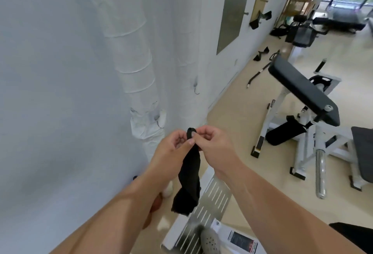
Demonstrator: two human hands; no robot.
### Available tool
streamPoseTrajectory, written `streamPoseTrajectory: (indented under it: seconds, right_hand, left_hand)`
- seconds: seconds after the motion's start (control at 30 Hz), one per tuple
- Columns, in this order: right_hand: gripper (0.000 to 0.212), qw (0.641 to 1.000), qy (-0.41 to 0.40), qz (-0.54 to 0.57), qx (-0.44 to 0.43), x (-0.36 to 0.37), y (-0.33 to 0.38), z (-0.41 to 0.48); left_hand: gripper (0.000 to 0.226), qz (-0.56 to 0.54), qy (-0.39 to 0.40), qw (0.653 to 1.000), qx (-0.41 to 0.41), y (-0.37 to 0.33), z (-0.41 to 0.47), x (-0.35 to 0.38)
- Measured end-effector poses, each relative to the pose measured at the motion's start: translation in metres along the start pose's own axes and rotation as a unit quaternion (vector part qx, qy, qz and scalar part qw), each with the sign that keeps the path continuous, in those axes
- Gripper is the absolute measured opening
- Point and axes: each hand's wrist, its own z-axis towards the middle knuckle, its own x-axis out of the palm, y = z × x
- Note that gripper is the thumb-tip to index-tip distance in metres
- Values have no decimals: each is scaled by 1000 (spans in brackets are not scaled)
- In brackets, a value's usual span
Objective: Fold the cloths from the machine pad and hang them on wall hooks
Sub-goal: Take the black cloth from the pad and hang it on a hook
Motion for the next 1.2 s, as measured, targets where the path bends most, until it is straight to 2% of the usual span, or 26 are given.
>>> streamPoseTrajectory:
  seconds: [0.07,0.2,0.3,0.43,0.5,0.63,0.73,0.83,0.97,1.1,1.2]
  right_hand:
    - [8,1000,10,-5,-5,-15,-2,29]
    - [15,998,29,-59,-13,-47,-11,95]
    - [16,990,119,-68,17,-71,-24,147]
    - [27,961,250,-97,72,-98,-48,209]
    - [28,948,278,-129,92,-105,-61,238]
    - [26,936,296,-162,100,-115,-89,297]
    - [20,925,314,-201,72,-120,-107,335]
    - [19,928,300,-219,33,-119,-118,367]
    - [19,939,280,-199,9,-109,-135,403]
    - [17,945,247,-214,-1,-103,-154,431]
    - [16,951,213,-222,-22,-99,-159,445]
  left_hand:
    - [14,13,6,1000,12,-4,29,11]
    - [18,116,1,993,29,-6,90,34]
    - [14,181,-54,982,24,-1,138,49]
    - [16,260,-126,957,5,13,197,70]
    - [10,301,-120,946,-13,23,225,80]
    - [19,352,-106,930,-29,47,281,94]
    - [21,307,-123,940,-85,64,313,97]
    - [19,175,-128,962,-167,80,341,94]
    - [22,-16,-126,969,-212,86,374,90]
    - [26,10,-102,972,-211,98,403,91]
    - [29,39,-133,975,-173,106,420,94]
